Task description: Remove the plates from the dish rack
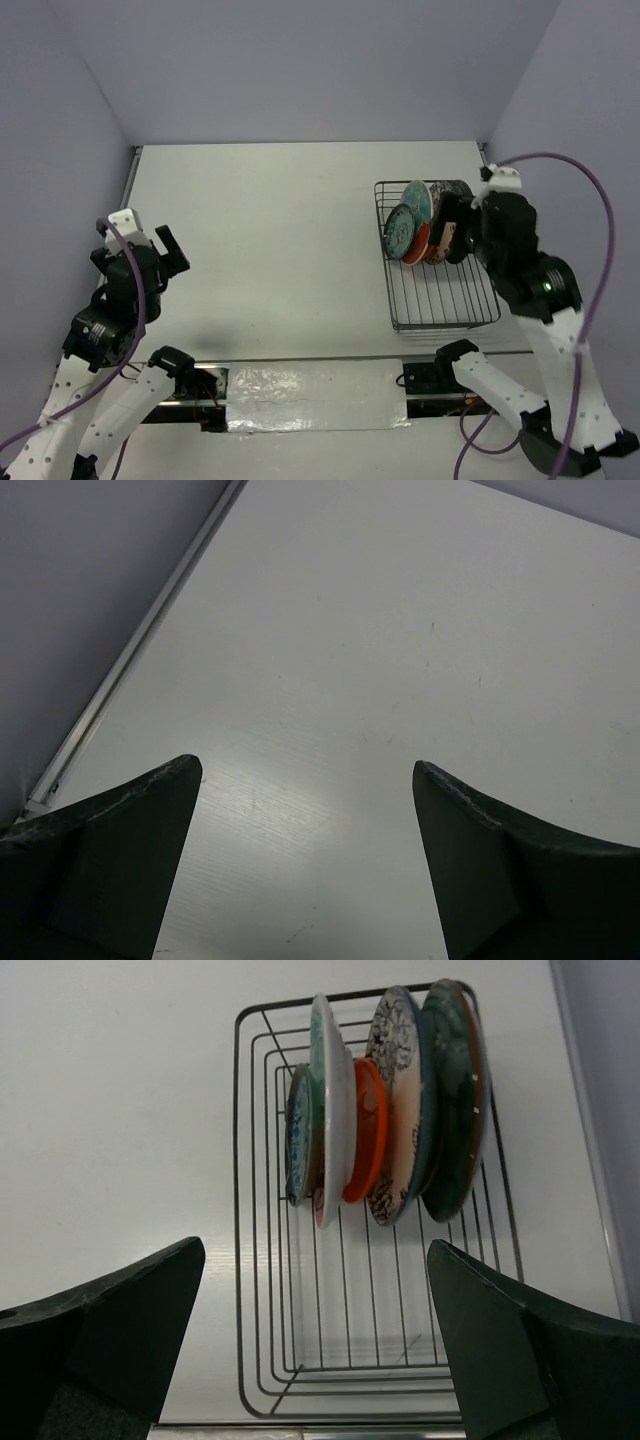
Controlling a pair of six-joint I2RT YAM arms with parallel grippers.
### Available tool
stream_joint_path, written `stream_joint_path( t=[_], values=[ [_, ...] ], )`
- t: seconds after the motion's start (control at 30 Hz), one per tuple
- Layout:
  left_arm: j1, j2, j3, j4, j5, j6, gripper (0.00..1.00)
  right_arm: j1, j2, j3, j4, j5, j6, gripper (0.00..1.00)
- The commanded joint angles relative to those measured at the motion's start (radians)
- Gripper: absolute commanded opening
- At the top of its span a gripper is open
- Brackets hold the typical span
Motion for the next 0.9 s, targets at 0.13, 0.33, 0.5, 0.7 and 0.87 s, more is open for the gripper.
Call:
stream_joint_path(
  t=[0.13, 0.33, 0.5, 0.7, 0.87],
  values=[
    [-0.002, 0.020, -0.011, 0.096, 0.056, -0.002, 0.99, 0.032, 0.295, 0.088, 0.184, 0.088, 0.010, 0.86],
    [-0.003, 0.037, -0.021, 0.117, 0.111, 0.016, 1.00, 0.093, 0.565, 0.193, 0.139, 0.252, -0.039, 0.55],
    [-0.003, 0.055, -0.021, 0.117, 0.122, 0.021, 1.00, 0.095, 0.692, 0.187, 0.163, 0.335, -0.074, 0.57],
    [-0.002, 0.052, -0.027, 0.123, 0.143, 0.027, 1.00, 0.112, 0.712, 0.208, 0.145, 0.423, -0.059, 0.57],
    [-0.003, 0.063, -0.027, 0.130, 0.157, 0.030, 0.99, 0.115, 0.681, 0.188, 0.157, 0.427, -0.097, 0.58]
  ],
)
